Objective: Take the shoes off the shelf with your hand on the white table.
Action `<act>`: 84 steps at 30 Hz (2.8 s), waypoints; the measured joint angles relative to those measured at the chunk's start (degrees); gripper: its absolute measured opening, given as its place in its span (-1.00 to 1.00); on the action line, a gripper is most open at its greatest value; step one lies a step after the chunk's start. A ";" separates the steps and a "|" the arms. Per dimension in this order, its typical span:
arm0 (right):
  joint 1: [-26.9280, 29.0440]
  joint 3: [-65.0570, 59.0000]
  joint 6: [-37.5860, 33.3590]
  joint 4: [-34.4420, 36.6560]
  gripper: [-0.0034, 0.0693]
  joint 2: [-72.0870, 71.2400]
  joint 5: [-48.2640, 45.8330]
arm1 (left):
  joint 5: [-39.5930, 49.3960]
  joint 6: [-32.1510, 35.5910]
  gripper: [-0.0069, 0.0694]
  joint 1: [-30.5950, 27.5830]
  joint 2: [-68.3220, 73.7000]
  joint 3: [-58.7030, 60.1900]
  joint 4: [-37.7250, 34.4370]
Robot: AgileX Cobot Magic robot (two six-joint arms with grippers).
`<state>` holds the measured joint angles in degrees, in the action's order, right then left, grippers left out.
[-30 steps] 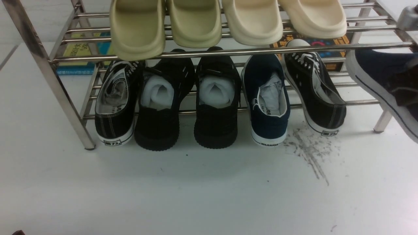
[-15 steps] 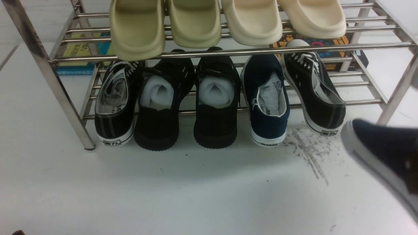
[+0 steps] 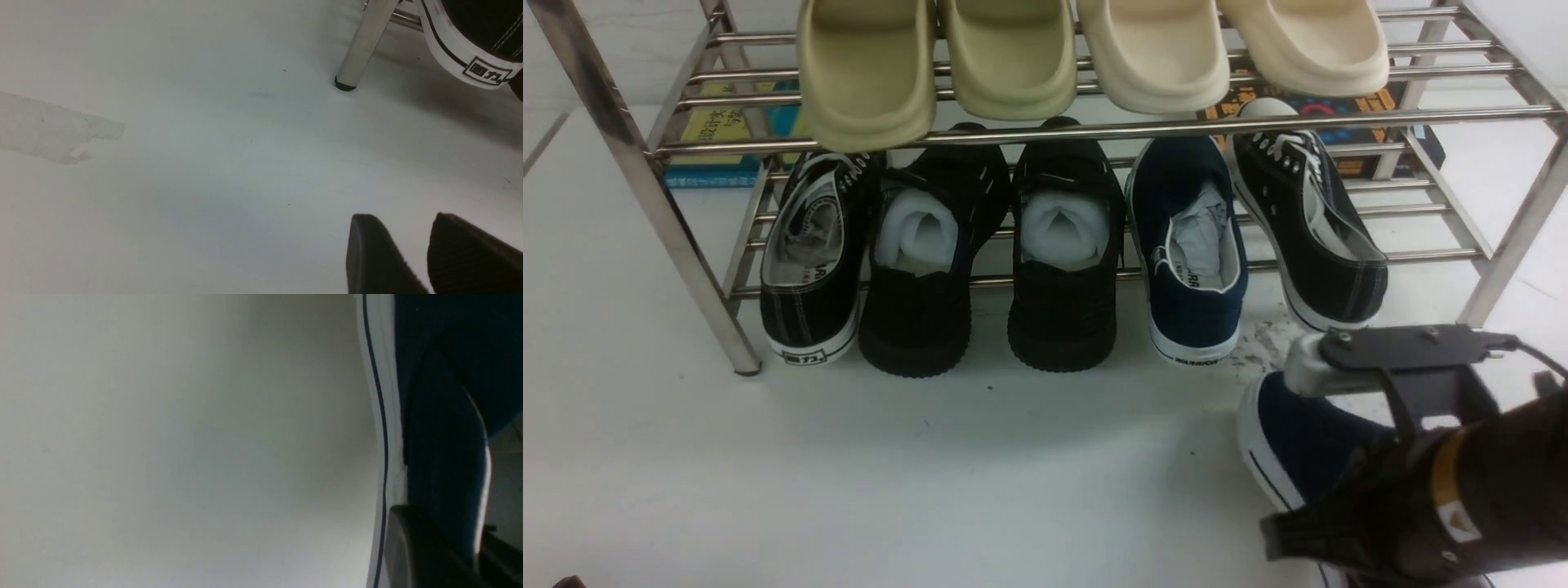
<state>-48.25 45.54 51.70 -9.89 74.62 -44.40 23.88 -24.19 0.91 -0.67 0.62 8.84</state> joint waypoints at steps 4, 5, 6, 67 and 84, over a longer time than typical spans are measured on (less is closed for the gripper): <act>-0.43 0.00 4.46 -1.13 -0.84 6.12 2.45 | 0.00 0.00 -0.19 0.00 0.00 0.00 0.00; -0.49 0.00 5.38 -0.94 -0.84 7.20 3.04 | 0.00 0.00 -0.19 0.00 0.00 0.00 0.00; -0.51 0.00 6.06 -0.79 -0.84 8.15 3.67 | 0.00 0.00 -0.19 0.00 0.00 0.00 0.00; 10.65 39.01 -6.75 -10.92 0.15 34.62 7.70 | 0.00 0.00 -0.19 0.00 0.00 0.00 0.01; 10.72 39.31 -9.20 -9.37 -0.80 32.08 4.43 | 0.00 0.00 -0.19 0.00 0.00 0.00 0.01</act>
<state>-37.54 84.85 42.50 -19.26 106.69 -39.97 23.88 -24.19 0.91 -0.67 0.62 8.85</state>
